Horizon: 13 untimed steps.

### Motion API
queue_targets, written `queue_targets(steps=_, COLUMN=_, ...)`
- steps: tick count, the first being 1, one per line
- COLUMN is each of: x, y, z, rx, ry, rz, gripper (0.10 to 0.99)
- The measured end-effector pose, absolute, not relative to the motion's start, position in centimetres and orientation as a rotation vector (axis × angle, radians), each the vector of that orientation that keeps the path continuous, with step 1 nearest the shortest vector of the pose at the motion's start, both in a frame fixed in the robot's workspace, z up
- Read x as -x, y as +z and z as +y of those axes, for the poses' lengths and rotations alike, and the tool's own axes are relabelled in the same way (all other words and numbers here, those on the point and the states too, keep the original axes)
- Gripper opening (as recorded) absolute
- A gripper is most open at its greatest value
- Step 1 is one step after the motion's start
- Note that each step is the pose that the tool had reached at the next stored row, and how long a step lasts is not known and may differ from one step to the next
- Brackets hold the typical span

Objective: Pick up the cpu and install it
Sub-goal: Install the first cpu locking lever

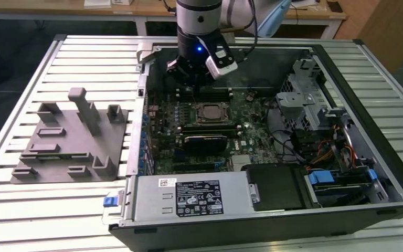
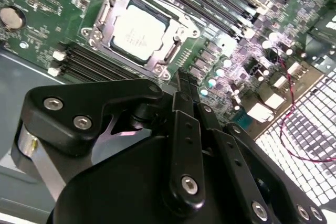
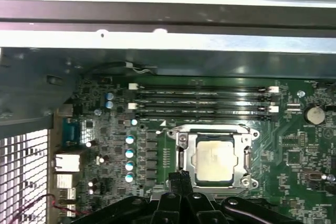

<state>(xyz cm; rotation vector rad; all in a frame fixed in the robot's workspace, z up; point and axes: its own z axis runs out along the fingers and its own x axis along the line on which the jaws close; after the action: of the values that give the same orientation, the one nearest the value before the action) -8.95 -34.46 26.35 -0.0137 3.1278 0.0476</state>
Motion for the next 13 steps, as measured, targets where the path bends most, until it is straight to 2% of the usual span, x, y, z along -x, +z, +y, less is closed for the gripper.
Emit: queue_targets(steps=13, x=11.2, y=26.3, z=-34.5, rx=0.014, ry=0.048, rz=3.128, gripper=0.106)
